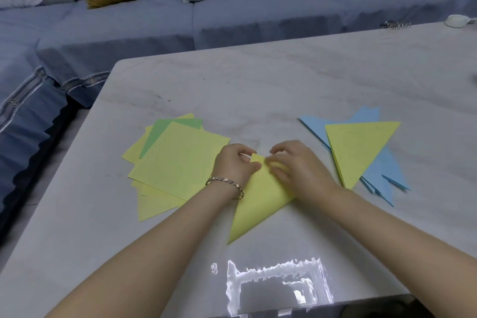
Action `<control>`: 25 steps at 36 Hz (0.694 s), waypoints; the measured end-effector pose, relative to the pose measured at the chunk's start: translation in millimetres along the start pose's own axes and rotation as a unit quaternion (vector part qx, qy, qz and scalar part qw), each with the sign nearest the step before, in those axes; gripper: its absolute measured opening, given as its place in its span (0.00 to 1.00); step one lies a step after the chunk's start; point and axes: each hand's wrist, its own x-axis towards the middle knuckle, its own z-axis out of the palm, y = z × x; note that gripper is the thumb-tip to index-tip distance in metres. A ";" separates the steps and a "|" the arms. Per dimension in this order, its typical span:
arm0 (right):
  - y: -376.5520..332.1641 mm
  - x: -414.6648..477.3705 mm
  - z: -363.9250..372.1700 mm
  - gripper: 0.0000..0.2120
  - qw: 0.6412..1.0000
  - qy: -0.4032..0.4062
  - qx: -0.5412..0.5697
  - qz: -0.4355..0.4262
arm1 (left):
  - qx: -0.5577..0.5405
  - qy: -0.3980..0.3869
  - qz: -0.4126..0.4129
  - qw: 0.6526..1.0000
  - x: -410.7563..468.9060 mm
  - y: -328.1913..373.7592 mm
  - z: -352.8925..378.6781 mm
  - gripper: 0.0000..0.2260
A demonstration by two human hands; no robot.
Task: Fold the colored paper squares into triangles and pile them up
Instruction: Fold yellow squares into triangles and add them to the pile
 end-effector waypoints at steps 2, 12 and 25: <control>0.9 -9.9 14.0 0.13 0.999 -0.011 -0.022 -0.047 | 0.008 0.015 -0.011 1.000 6.9 -7.7 1.1 0.09; 0.7 -64.9 40.9 0.18 0.992 0.007 -0.024 -0.126 | 0.075 0.049 0.025 0.996 12.3 -27.0 6.2 0.09; -0.6 -79.0 40.3 0.21 0.990 0.060 -0.099 -0.078 | 0.069 0.057 0.043 0.995 12.6 -33.1 7.4 0.10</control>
